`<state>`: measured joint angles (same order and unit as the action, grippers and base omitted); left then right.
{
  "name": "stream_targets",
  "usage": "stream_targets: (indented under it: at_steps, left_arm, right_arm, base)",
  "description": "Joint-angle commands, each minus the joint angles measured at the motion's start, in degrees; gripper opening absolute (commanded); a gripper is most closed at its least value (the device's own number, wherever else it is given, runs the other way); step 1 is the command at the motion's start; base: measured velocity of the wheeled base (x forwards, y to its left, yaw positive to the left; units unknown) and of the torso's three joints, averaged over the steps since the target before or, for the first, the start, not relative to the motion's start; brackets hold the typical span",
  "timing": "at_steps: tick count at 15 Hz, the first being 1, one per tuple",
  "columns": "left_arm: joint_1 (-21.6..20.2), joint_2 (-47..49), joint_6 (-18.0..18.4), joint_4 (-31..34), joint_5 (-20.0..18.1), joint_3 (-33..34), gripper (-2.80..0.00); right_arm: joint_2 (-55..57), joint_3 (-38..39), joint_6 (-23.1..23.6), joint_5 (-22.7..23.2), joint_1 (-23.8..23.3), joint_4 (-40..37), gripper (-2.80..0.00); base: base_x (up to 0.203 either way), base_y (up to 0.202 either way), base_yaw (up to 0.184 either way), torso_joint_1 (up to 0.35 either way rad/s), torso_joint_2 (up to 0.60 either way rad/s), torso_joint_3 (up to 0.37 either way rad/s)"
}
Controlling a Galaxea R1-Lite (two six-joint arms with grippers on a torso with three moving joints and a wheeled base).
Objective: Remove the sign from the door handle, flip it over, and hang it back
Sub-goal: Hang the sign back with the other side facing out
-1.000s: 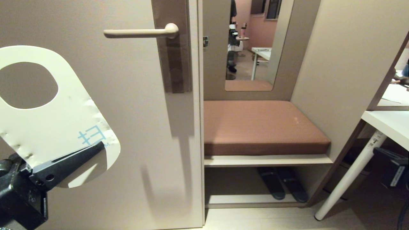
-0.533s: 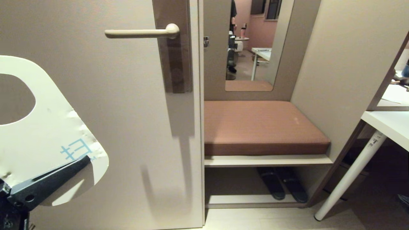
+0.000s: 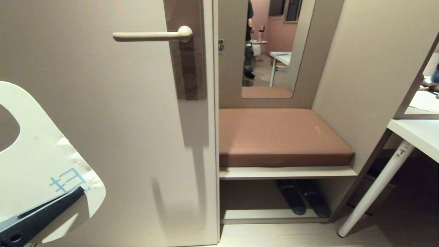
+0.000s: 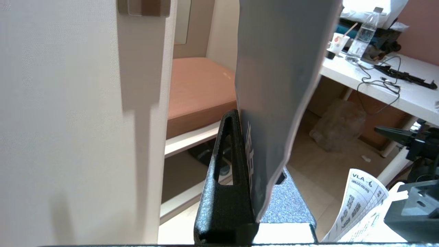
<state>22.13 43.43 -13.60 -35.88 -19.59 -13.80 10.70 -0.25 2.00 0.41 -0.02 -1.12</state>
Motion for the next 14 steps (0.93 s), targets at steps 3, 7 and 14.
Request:
stream_targets:
  at_steps: [3, 7, 14]
  left_arm:
    - [-0.1, -0.4, 1.1, 0.9, 5.4, 0.1, -2.8]
    - [-0.1, -0.2, 4.3, 3.4, 13.2, -0.6, -2.8]
    - [-6.7, 6.0, 5.6, 4.0, 15.0, -8.7, -2.8]
  right_arm:
    - [-9.8, -0.1, -0.2, 0.1, 0.4, 0.1, -2.8]
    - [-10.6, 0.2, -0.3, 0.0, 0.5, 1.1, -2.8]
    - [-10.7, 0.2, -0.3, 0.0, 0.5, 1.1, -2.8]
  base:
    - [0.0, 0.0, 0.0, 0.0, 0.0, 0.0]
    - [0.0, 0.0, 0.0, 0.0, 0.0, 0.0]
    - [0.0, 0.0, 0.0, 0.0, 0.0, 0.0]
